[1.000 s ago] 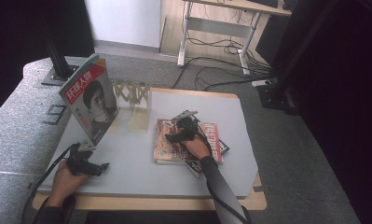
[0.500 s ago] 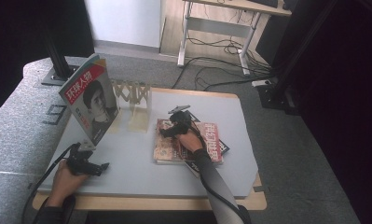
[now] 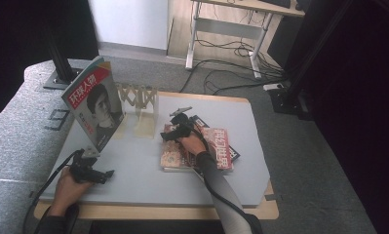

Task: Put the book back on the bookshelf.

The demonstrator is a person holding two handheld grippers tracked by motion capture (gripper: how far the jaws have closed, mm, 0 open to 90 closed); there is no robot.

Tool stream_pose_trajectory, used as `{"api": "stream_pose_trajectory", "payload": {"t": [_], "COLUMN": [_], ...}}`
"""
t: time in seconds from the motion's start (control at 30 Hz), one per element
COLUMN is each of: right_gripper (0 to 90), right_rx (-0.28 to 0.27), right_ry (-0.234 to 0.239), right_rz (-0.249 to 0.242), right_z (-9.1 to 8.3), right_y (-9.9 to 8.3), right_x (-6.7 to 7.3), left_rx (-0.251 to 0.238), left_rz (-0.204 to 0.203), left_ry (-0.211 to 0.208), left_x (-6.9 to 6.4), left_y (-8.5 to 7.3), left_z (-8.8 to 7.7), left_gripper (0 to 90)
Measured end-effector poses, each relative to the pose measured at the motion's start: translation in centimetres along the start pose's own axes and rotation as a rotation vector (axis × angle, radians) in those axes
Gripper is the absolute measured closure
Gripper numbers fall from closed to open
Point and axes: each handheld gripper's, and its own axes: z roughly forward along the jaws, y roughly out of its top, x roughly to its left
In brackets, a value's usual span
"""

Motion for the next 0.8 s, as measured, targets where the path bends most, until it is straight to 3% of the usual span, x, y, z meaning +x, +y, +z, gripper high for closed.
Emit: {"api": "stream_pose_trajectory", "payload": {"t": [0.2,0.5,0.8], "right_gripper": [0.0,0.0,0.0], "right_rx": [0.023,0.015,0.015], "right_ry": [-0.024,0.019,0.043], "right_rz": [-0.026,-0.025,-0.054], "right_z": [0.3,-0.2,-0.9], "right_y": [0.2,-0.2,-1.0], "right_x": [0.4,1.5,3.2], "left_rx": [0.0,0.0,0.001], "left_rz": [0.0,0.0,0.0], "left_ry": [0.0,0.0,0.0], "left_x": [0.0,0.0,0.0], "left_y": [0.0,0.0,0.0], "left_z": [0.0,0.0,0.0], "left_gripper": [0.0,0.0,0.0]}}
